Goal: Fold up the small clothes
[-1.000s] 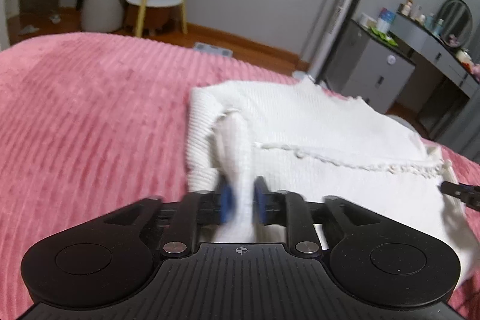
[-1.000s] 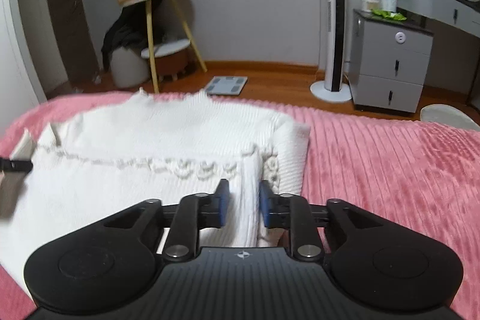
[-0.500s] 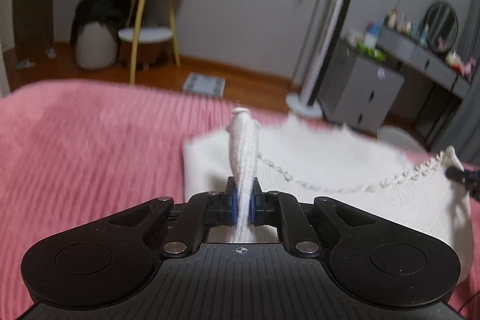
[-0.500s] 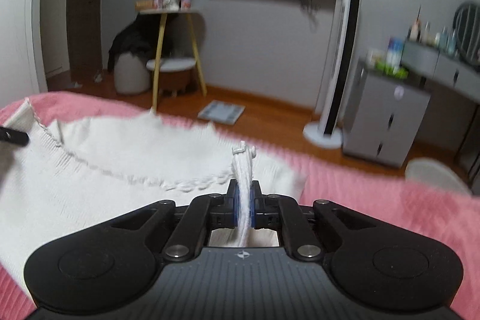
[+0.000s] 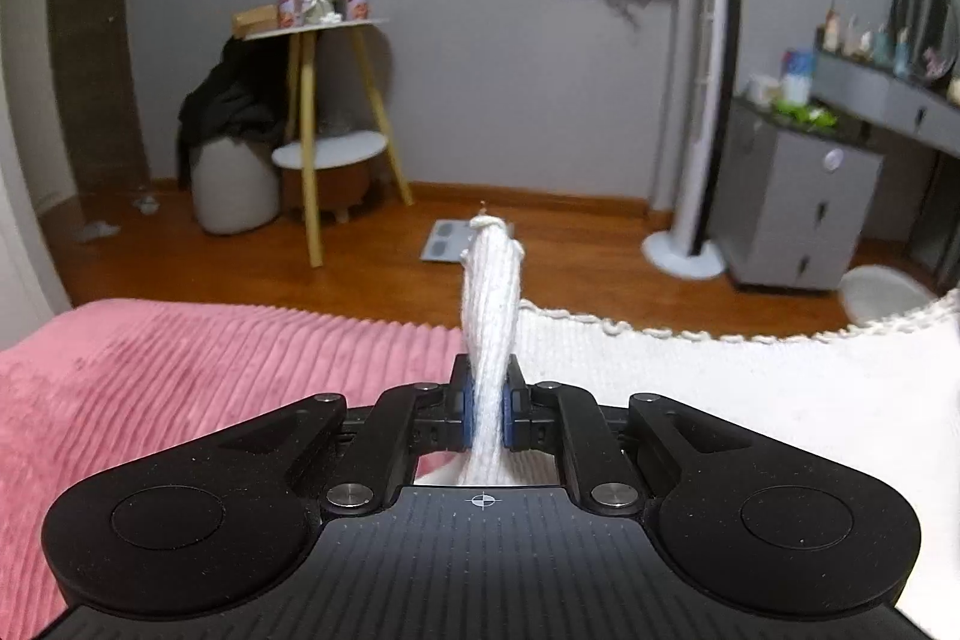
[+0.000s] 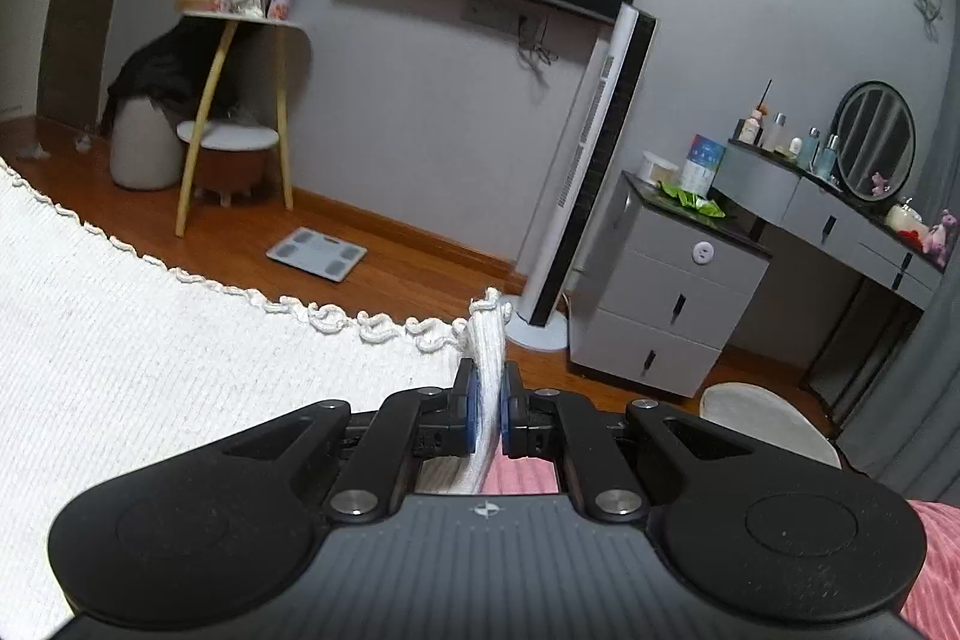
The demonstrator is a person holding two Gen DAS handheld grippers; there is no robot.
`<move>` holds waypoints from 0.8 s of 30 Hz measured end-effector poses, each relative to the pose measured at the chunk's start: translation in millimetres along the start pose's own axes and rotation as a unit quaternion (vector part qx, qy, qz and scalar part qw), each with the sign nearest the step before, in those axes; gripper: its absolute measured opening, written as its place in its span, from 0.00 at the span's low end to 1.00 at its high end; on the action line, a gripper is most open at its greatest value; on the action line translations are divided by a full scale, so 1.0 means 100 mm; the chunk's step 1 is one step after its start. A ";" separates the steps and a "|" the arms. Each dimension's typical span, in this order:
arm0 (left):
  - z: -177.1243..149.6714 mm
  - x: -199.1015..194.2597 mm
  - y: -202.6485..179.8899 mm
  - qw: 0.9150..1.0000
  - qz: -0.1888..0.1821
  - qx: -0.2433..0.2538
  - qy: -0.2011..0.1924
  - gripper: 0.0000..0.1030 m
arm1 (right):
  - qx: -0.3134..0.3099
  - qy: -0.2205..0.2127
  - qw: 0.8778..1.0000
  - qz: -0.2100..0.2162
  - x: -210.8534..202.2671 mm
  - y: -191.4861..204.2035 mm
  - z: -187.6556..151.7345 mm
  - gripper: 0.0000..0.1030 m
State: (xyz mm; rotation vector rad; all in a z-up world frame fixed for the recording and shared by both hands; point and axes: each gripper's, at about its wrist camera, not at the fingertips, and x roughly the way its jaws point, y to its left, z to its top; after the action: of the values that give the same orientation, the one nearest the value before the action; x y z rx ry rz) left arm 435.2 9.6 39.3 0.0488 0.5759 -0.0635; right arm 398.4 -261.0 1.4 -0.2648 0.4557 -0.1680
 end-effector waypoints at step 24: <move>-1.00 -0.99 0.34 0.990 0.022 -0.089 0.106 0.83 | 0.132 0.040 0.990 0.025 -1.42 -0.07 -1.03 0.54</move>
State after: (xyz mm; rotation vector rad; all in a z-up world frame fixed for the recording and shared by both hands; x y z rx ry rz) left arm 300.8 54.3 10.5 -0.1070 0.7907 0.0380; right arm 225.1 -258.2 -27.4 0.0132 0.5138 -0.1875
